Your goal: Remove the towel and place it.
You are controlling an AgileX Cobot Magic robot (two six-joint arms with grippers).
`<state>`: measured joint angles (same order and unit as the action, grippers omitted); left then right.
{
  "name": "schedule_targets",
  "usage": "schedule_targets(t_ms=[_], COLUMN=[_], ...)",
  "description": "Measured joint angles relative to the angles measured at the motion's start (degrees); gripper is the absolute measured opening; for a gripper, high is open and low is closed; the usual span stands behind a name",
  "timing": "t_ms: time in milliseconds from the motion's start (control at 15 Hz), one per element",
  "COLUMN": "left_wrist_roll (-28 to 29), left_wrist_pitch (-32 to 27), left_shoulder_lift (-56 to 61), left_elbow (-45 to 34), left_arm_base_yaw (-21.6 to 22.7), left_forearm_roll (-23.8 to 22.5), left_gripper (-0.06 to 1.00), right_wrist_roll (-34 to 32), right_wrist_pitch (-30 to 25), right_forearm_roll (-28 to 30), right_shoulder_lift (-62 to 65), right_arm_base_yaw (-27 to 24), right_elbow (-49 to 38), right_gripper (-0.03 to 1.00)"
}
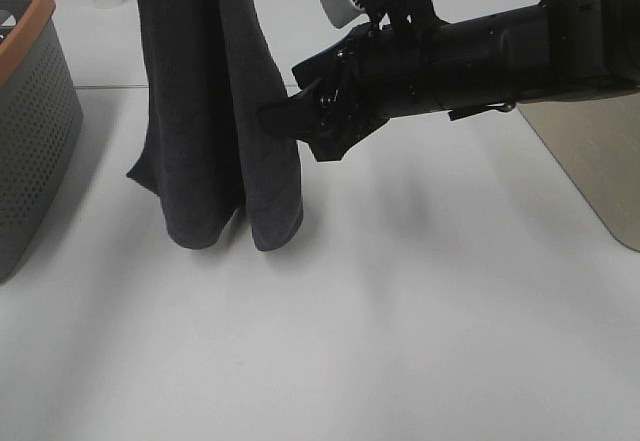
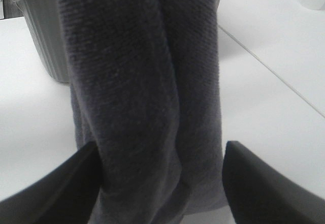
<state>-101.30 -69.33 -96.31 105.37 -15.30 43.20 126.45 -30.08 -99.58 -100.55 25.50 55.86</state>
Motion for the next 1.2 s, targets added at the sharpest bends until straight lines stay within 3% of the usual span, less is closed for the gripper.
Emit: schedule_targets(t_ms=[200,333,533,667,933,1000,1200], left_wrist_roll=[0.0,0.0,0.0,-0.1,-0.1,-0.1,-0.1], left_wrist_pitch=[2.6,6.7,8.3,8.4,7.2,7.2,7.0], left_shoulder_lift=[0.0,0.0,0.0,0.0,0.0,0.0,0.0], left_elbow=[0.0,0.0,0.0,0.0,0.0,0.0,0.0], left_arm_base_yaw=[0.0,0.0,0.0,0.0,0.0,0.0,0.0], left_forearm_roll=[-0.5,-3.3,-3.5,-2.5,-2.3,-2.3,-2.3], left_gripper=[0.0,0.0,0.0,0.0,0.0,0.0,0.0], right_wrist_roll=[0.0,0.0,0.0,0.0,0.2,1.3,3.1], right_wrist_pitch=[-4.0,-7.8,-12.5,-10.7,4.2,4.4,-4.5], right_forearm_roll=[0.2,4.2,6.4,6.1,0.8,0.5,-0.1], right_shoulder_lift=[-2.2,-2.3,-2.5,-2.7,-2.8,-3.3,-5.6], right_arm_base_yaw=[0.0,0.0,0.3,0.7,0.8,0.8,0.8], right_elbow=[0.8,0.9,0.9,0.9,1.4,2.5,4.5], right_gripper=[0.67,0.67,0.67,0.67,0.67,0.67,0.67])
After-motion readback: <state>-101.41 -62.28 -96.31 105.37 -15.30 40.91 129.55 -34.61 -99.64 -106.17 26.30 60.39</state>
